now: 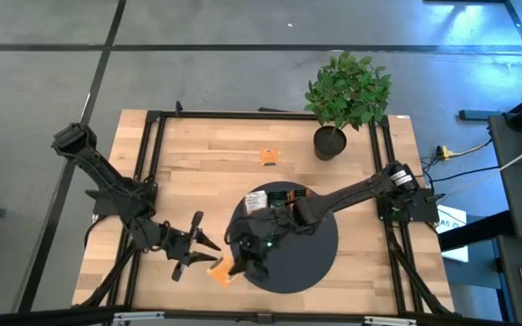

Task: Pick & Place Tea
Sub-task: Put the orange tea bag into the right section of the wooden organizer

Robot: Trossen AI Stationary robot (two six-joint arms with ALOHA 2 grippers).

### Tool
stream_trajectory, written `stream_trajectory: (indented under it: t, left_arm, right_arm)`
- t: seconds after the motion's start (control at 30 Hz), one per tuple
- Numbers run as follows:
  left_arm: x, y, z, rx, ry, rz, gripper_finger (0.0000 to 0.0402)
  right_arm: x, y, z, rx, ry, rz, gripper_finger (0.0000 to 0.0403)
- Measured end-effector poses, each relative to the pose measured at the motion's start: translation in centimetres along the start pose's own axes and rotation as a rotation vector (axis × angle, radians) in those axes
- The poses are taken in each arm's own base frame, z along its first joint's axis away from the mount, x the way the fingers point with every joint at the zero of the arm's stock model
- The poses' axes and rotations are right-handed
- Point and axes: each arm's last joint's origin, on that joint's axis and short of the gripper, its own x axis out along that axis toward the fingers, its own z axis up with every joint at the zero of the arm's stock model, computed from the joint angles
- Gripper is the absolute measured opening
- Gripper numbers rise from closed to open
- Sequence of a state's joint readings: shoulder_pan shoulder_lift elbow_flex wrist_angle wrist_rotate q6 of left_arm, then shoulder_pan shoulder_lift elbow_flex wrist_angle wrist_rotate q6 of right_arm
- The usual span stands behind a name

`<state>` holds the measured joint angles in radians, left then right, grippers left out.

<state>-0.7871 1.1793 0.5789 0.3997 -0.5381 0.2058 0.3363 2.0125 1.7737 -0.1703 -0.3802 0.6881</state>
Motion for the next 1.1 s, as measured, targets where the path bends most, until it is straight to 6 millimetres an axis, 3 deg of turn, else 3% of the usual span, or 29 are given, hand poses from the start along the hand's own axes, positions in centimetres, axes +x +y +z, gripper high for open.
stream_trajectory:
  t: [0.2,0.33,0.57,0.87,0.97,1.1]
  left_arm:
    - [0.1,0.2,-0.1,-0.002,0.004,0.012,0.0116]
    - [0.1,0.2,-0.1,-0.002,0.004,0.012,0.0116]
    - [0.1,0.3,-0.2,-0.05,0.015,0.029,0.0116]
    - [0.5,0.9,-2.0,-0.488,0.174,0.019,0.0116]
    - [0.8,1.5,-2.6,-0.661,0.233,0.005,0.0116]
    - [1.1,2.2,-2.8,-0.765,0.238,0.019,0.0116]
  right_arm:
    - [-0.2,-1.0,-0.2,-0.003,0.086,0.006,0.0012]
    - [-0.7,-2.5,-0.9,0.025,0.188,-0.092,0.0012]
    - [-1.8,-3.5,-1.6,0.033,0.278,-0.233,0.0012]
    - [-2.0,-3.4,-1.7,-0.014,0.142,-0.482,0.0012]
    - [-1.9,-3.2,-1.9,-0.041,0.147,-0.497,0.0012]
    - [-2.0,-3.4,-2.1,-0.052,0.174,-0.503,0.0012]
